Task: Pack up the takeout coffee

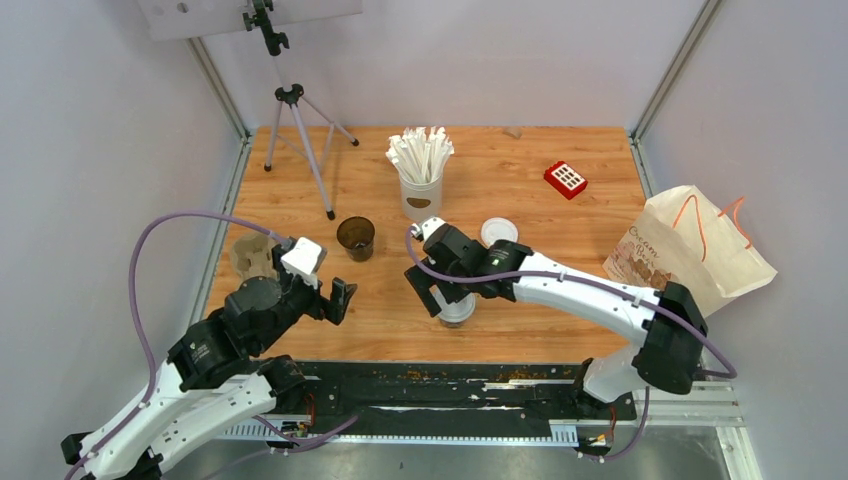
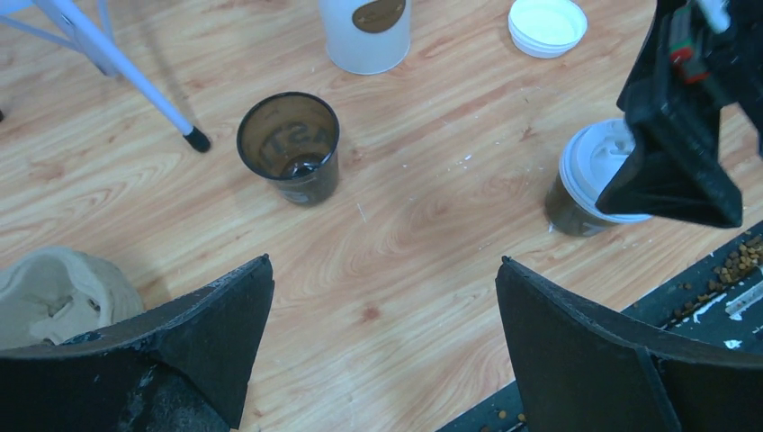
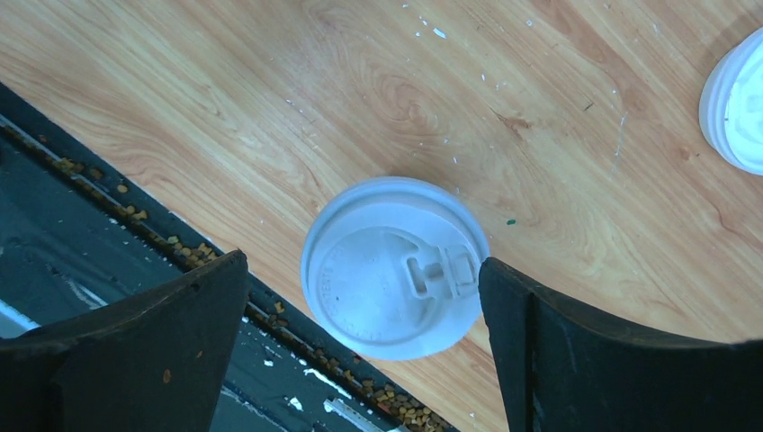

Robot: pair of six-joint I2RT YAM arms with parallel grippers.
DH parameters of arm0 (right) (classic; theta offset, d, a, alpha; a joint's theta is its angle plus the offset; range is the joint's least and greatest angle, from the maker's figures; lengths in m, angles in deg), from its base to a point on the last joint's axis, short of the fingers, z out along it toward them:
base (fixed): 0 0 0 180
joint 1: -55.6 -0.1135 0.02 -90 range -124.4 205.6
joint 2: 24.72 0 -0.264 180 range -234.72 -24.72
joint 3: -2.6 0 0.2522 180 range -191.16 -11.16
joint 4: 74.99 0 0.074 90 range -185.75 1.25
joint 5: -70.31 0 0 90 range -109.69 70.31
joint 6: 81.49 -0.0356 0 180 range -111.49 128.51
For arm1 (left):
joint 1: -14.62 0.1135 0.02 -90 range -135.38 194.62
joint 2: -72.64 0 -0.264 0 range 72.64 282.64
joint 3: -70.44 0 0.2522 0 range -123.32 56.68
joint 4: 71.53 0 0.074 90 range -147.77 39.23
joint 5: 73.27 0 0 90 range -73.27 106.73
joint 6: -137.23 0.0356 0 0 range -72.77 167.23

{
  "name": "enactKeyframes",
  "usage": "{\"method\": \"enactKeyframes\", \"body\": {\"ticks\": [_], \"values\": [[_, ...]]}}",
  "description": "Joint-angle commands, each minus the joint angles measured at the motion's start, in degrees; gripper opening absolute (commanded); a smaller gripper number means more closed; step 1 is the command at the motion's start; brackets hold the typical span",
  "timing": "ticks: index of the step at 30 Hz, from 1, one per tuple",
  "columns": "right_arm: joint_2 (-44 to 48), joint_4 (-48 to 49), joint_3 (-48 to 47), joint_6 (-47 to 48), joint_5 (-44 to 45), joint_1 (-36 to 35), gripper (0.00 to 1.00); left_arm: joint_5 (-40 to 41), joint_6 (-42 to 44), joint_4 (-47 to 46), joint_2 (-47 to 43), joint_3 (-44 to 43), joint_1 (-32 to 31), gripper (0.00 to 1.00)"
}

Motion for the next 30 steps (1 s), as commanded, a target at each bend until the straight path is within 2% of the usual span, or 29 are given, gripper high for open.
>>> {"method": "enactKeyframes", "body": {"ticks": [1, 19, 30], "values": [[-3.0, -1.8, -3.8, -0.5, 5.8, -2.0, 1.0, 1.0, 2.2, -3.1, 0.1, -0.3, -0.1, 1.0], [-1.6, -3.1, -2.1, -0.6, 5.2, -2.0, 1.0, 0.5, 2.1, -2.8, -0.7, -0.5, -0.1, 1.0], [-1.1, -0.8, 1.7, -0.9, 3.9, -1.0, 0.95, 0.5, 2.2, -2.9, -0.3, -0.4, -0.1, 1.0]]}}
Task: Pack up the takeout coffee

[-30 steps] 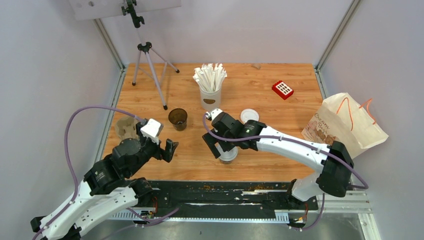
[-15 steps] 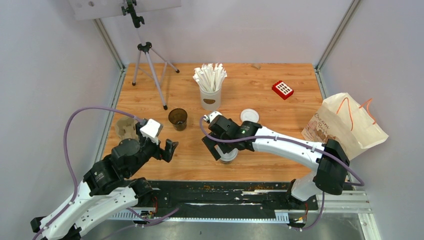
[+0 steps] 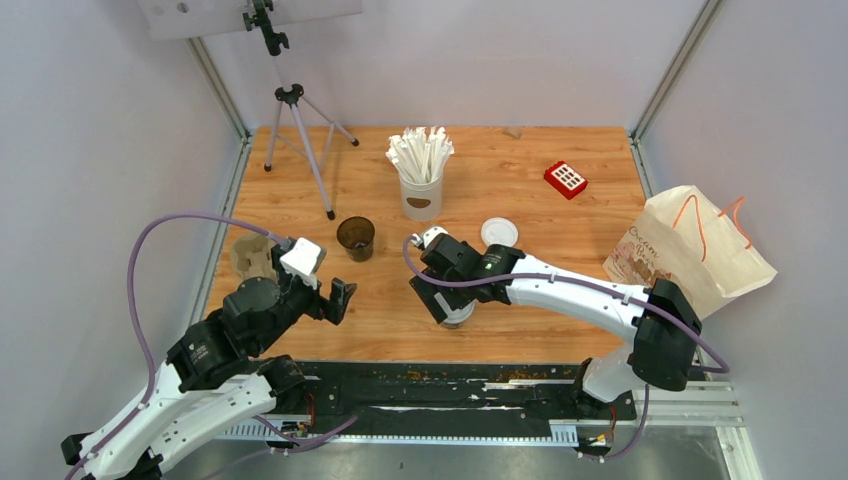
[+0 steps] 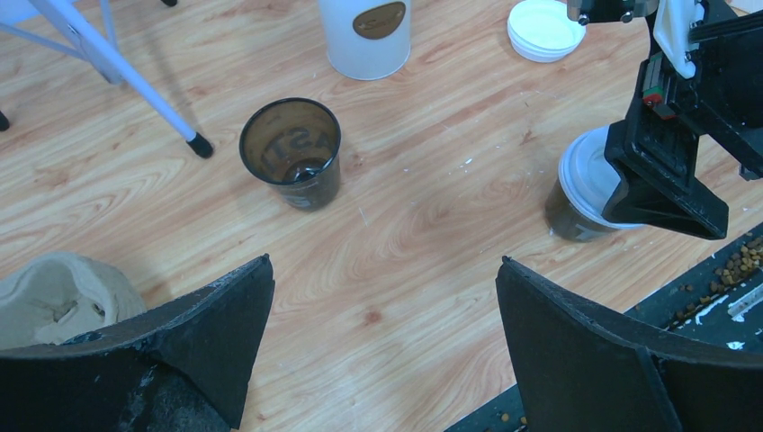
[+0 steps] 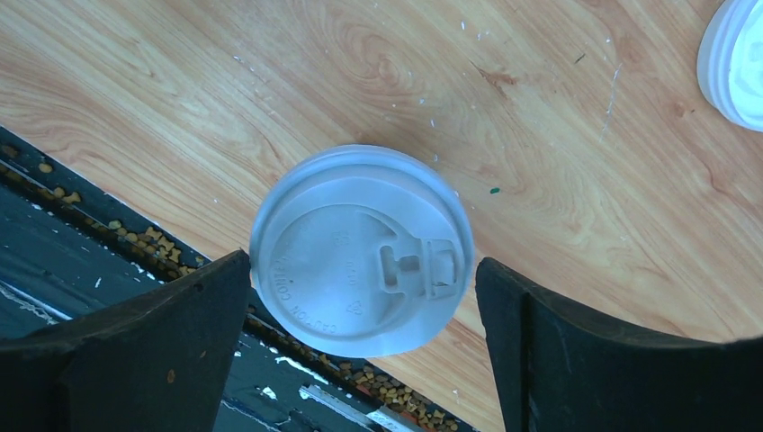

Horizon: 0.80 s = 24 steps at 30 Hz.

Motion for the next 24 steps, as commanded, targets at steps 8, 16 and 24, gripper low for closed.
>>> {"method": "enactKeyframes", "body": {"ticks": [8, 16, 24], "values": [[2.6, 4.1, 2.8, -0.6, -1.4, 0.8, 0.86, 0.4, 1.3, -2.1, 0.3, -0.4, -0.1, 1.0], [3.0, 5.1, 6.7, -2.2, -0.4, 0.8, 0.8, 0.6, 1.2, -2.1, 0.3, -0.3, -0.1, 1.0], [4.0, 2.5, 6.1, -2.6, 1.9, 0.8, 0.78, 1.3, 1.2, -2.0, 0.1, -0.4, -0.1, 1.0]]}}
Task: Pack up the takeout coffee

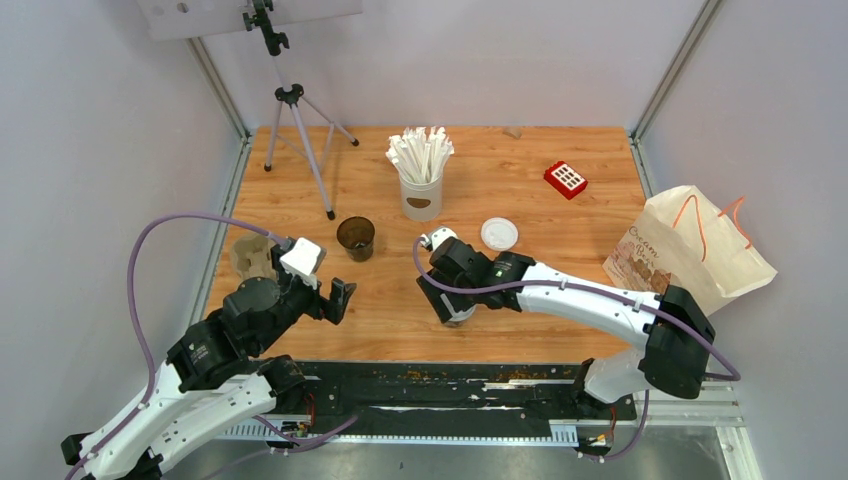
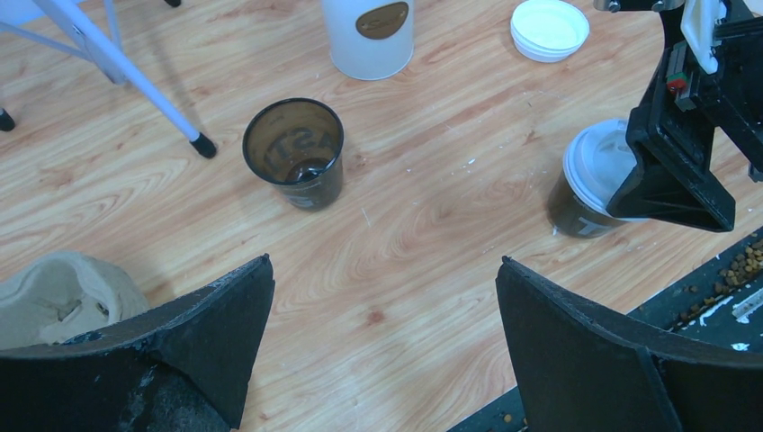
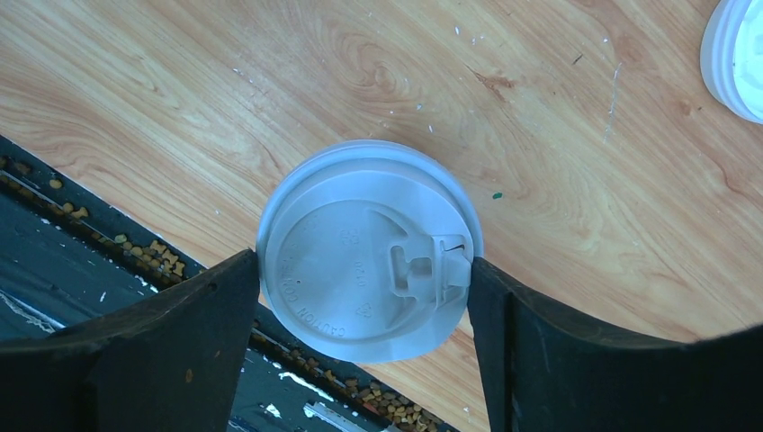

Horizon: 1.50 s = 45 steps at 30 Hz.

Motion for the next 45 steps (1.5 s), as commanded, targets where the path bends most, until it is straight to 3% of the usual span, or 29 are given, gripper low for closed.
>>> {"method": "enactKeyframes", "body": {"ticks": [1, 7, 14, 25, 29, 42, 45], "values": [[0.4, -3.3, -0.3, -1.1, 2.1, 0.2, 0.78, 1.0, 0.9, -2.0, 0.1, -0.4, -0.1, 1.0], [1.4, -6.0, -3.0, 0.1, 4.8, 2.0, 0.78, 1.2, 0.8, -2.0, -0.3, -0.4, -0.1, 1.0], [4.0, -8.6, -3.7, 0.5, 7.2, 9.5, 0.77, 1.2, 0.3, -2.3, -0.4, 0.0, -0.1, 1.0], [9.8, -12.3, -1.3, 2.0, 6.4, 32.1, 0.77, -1.1, -0.7, -2.6, 1.8, 0.2, -0.1, 1.0], [12.4, -10.4, 1.1, 2.9, 2.0, 38.9, 0.77, -1.9, -0.8, -2.5, 2.0, 0.2, -0.1, 1.0], [10.7, -6.5, 6.8, 4.5, -0.6, 45.3, 0.77, -0.2, -0.7, -1.9, 3.2, 0.1, -0.1, 1.0], [11.2, -7.3, 6.0, 4.4, -0.9, 45.3, 0.85, 0.3, -0.7, -1.9, 3.2, 0.2, -0.1, 1.0]]}}
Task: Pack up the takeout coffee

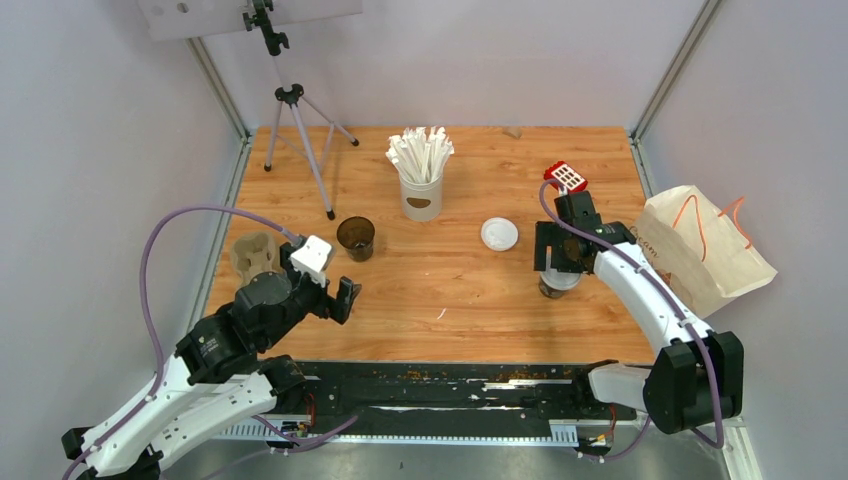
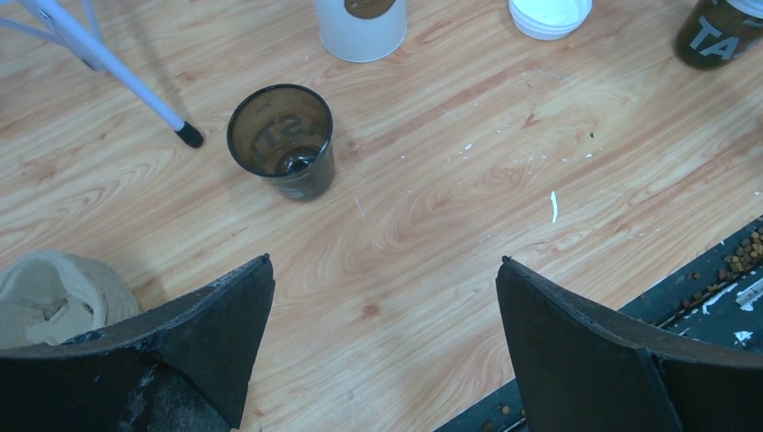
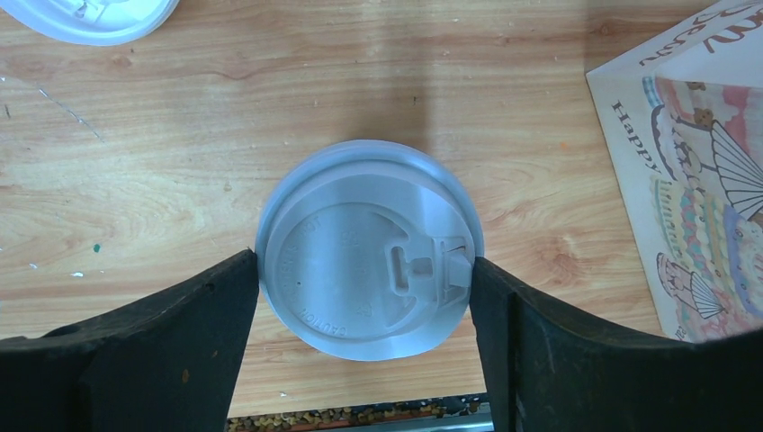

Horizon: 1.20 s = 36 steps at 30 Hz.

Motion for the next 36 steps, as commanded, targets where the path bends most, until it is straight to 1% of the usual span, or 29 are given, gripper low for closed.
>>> {"method": "enactKeyframes", "body": {"ticks": [1, 3, 5, 12, 17, 20, 23, 26, 28, 32, 34, 36], "values": [[0.4, 0.4, -1.6, 0.8, -0.6, 0.1, 0.9, 1.5, -0.3, -1.7, 0.3, 0.0, -0.1, 1.0], [0.5, -1.1, -3.0, 0.5, -0.5, 0.1, 0.98, 1.9, -0.5, -1.3, 0.7, 0.0, -0.1, 1.0], [0.5, -2.6, -4.7, 0.7, -0.4, 0.1, 1.0, 1.8, -0.5, -1.0, 1.3, -0.3, -0.1, 1.0], [1.6, -7.4, -10.0, 0.5, -0.3, 0.1, 1.0, 1.6, -0.9, -0.2, 3.1, -0.8, -0.1, 1.0], [1.4, -8.0, -11.7, 1.2, -1.0, 0.1, 0.99, 2.2, -1.1, 0.7, 3.8, -1.7, -0.1, 1.0], [0.8, -8.7, -12.7, 1.6, -3.7, -0.3, 0.96, 3.3, -1.5, 1.0, 3.4, -1.8, -0.1, 1.0], [1.3, -9.6, -14.9, 1.7, -5.4, -1.6, 0.95, 6.7, -2.7, 1.8, 3.1, -2.3, -0.1, 1.0], [2.5, -9.4, -17.9, 1.2, -9.9, -2.6, 0.93, 8.5, -3.6, 2.5, 4.3, -3.4, -0.1, 1.0], [3.0, -8.3, -19.7, 0.8, -13.7, -4.1, 0.91, 8.8, -3.6, 3.3, 6.4, -4.9, -0.1, 1.0], [3.3, -4.6, -21.8, -0.8, -15.9, -9.5, 0.9, 13.8, -6.0, 6.5, 13.2, -8.3, -0.1, 1.0], [2.9, -1.9, -22.2, -1.8, -17.1, -12.8, 0.88, 16.3, -8.5, 7.9, 17.2, -10.3, 0.4, 1.0], [2.4, 0.8, -22.1, -2.0, -17.4, -17.6, 0.88, 15.3, -10.7, 9.2, 20.8, -12.8, 1.9, 1.0]]}}
